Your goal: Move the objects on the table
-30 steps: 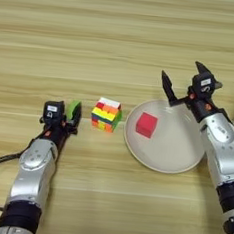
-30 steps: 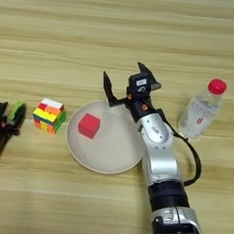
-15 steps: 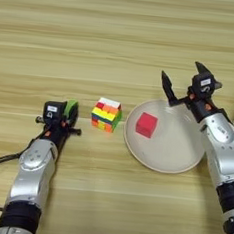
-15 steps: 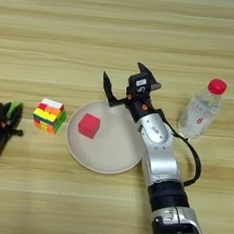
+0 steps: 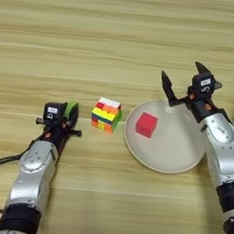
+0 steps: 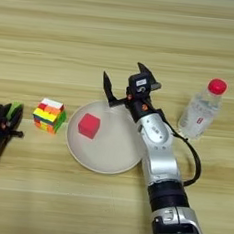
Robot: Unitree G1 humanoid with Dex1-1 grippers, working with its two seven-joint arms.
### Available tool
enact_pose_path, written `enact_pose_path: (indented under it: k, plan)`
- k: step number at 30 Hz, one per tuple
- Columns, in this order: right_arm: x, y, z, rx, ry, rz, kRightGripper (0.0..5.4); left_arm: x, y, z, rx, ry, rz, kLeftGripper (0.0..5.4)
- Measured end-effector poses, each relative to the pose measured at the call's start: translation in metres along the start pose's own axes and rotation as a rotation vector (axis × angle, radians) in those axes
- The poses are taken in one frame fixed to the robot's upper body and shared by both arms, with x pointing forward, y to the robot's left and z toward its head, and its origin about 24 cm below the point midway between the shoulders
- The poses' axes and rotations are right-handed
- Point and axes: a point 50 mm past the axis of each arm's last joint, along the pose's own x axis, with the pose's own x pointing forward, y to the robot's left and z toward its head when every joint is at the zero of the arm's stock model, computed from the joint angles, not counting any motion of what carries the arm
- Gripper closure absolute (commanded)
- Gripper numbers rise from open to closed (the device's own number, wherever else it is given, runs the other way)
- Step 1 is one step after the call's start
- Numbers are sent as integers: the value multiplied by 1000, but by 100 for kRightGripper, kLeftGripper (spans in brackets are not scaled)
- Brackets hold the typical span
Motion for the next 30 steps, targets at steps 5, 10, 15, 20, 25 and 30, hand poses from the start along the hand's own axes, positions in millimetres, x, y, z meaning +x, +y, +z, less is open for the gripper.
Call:
enact_pose_path:
  k: [5, 10, 15, 20, 25, 30]
  plan:
    - [0, 0, 0, 0, 1, -1, 0, -8, -1, 3, -9, -10, 8, 411]
    - [0, 0, -1, 0, 3, -1, 0, -14, 2, 11, -12, -28, 28, 411]
    - [0, 0, -1, 0, 4, -1, 0, -17, 4, 29, -17, -98, 38, 411]
    - [-1, 0, -3, 3, 12, -2, 0, -21, 5, 40, -17, -128, 43, 411]
    - [-1, 0, -4, 4, 15, -3, 0, -28, 0, 56, -4, -183, 33, 411]
    - [-1, 0, -4, 4, 16, -3, 0, -32, -21, 76, -1, -250, -48, 411]
